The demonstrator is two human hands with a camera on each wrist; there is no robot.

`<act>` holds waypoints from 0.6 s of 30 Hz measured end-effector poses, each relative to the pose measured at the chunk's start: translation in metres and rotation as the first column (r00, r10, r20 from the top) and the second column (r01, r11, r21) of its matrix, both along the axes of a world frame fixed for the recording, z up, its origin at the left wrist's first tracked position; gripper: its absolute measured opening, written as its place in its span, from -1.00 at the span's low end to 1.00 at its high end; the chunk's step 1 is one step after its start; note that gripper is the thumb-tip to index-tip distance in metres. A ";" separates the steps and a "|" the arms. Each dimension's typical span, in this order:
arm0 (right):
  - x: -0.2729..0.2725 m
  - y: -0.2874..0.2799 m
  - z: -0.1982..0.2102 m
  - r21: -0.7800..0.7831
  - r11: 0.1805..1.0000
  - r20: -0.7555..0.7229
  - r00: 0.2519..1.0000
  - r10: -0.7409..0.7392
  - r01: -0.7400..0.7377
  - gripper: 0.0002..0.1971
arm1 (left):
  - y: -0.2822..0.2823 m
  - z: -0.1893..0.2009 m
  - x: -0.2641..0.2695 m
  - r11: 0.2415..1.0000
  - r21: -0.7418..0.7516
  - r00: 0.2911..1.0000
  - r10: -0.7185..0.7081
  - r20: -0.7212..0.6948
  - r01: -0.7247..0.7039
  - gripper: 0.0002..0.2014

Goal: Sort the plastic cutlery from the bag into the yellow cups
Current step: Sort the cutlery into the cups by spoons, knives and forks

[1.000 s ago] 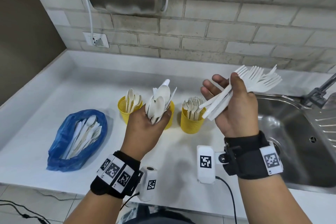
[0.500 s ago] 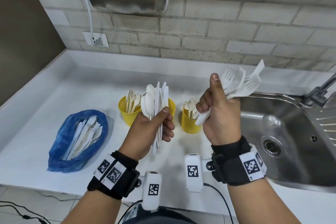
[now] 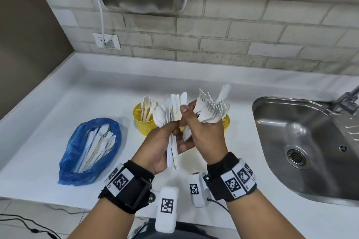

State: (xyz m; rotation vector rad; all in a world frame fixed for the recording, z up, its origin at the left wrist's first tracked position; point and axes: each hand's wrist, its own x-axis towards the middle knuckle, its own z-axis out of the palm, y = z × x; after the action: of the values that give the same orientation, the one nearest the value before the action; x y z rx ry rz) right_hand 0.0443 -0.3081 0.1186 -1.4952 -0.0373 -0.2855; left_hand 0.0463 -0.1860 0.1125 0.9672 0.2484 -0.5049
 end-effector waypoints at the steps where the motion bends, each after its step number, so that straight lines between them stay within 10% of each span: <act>1: 0.002 0.000 -0.001 -0.019 1.000 -0.002 1.000 -0.016 0.016 -0.76 | 0.002 0.000 0.001 1.000 0.018 1.000 0.013 -0.002 -0.013 -0.93; 10: 0.019 -0.023 -0.006 0.007 1.000 -0.207 0.978 -0.015 0.017 -0.78 | 0.012 -0.006 0.009 0.986 0.170 0.999 -0.012 0.036 0.005 -0.70; 18: 0.041 -0.072 -0.016 -0.013 0.945 -0.166 0.932 -0.323 0.325 -0.85 | 0.008 -0.011 0.012 0.931 0.364 0.995 0.004 0.105 -0.042 -0.65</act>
State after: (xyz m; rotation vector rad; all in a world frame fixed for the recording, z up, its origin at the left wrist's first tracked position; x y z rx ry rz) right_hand 0.0849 -0.3798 0.1024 -1.5039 0.3484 -0.4247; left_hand 0.0582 -0.1782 0.1018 1.3492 0.2669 -0.3916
